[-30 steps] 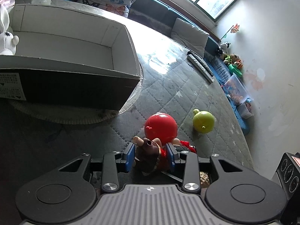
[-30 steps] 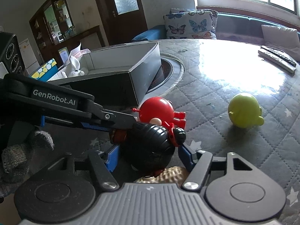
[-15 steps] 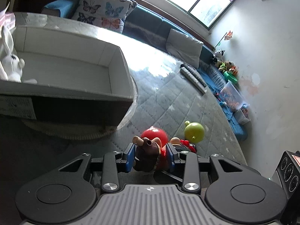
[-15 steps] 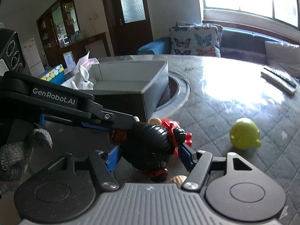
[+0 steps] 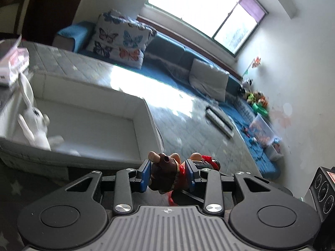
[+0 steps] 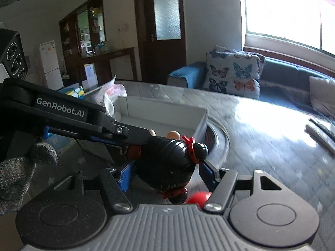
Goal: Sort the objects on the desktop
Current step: 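Lift the doll into the box and open the left tool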
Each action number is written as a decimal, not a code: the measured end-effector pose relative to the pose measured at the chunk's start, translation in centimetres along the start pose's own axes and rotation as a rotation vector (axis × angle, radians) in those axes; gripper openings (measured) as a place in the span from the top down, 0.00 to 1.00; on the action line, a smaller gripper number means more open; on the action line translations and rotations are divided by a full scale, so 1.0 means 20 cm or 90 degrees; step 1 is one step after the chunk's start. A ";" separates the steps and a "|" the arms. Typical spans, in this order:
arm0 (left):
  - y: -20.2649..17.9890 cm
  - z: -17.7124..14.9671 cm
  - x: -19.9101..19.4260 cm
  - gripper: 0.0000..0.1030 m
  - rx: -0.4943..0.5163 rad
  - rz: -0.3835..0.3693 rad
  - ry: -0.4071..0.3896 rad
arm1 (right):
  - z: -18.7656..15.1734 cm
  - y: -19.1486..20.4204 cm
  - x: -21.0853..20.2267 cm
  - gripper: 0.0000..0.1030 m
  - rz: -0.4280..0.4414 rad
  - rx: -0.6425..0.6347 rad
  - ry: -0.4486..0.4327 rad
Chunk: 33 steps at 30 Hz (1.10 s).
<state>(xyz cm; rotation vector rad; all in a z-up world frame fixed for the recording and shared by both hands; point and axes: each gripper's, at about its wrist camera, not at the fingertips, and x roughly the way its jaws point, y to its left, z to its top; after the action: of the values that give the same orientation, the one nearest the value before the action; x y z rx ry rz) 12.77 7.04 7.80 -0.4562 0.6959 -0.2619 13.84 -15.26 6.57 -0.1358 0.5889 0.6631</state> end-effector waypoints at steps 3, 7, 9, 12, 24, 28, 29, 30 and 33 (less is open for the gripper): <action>0.05 0.06 0.00 0.64 -0.012 0.008 -0.014 | 0.07 0.02 0.06 0.35 0.010 -0.017 -0.008; 0.13 0.14 0.03 0.64 -0.026 0.025 -0.025 | 0.16 0.04 0.16 0.35 0.023 -0.029 -0.003; 0.17 0.17 0.05 0.64 -0.032 0.036 -0.020 | 0.21 0.05 0.22 0.35 0.029 -0.035 0.000; 0.24 0.22 0.10 0.65 -0.044 0.049 -0.008 | 0.29 0.05 0.32 0.35 0.033 -0.037 0.004; 0.62 0.36 0.38 0.67 -0.154 0.099 0.044 | 0.36 0.03 0.84 0.41 0.066 -0.017 0.113; 0.68 0.38 0.46 0.67 -0.163 0.111 0.059 | 0.35 -0.01 0.96 0.41 0.071 0.000 0.140; 0.69 0.38 0.47 0.67 -0.168 0.110 0.060 | 0.34 -0.01 0.98 0.40 0.071 0.005 0.147; 0.70 0.38 0.48 0.67 -0.172 0.109 0.061 | 0.33 -0.01 0.99 0.40 0.070 0.007 0.151; 0.72 0.38 0.49 0.67 -0.181 0.105 0.061 | 0.34 -0.02 1.01 0.40 0.069 0.005 0.155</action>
<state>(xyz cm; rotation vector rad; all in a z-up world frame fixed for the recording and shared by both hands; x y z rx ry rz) 26.37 18.27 0.50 -0.6555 0.8649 -0.0279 30.00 -2.62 0.94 -0.1802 0.8377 0.7543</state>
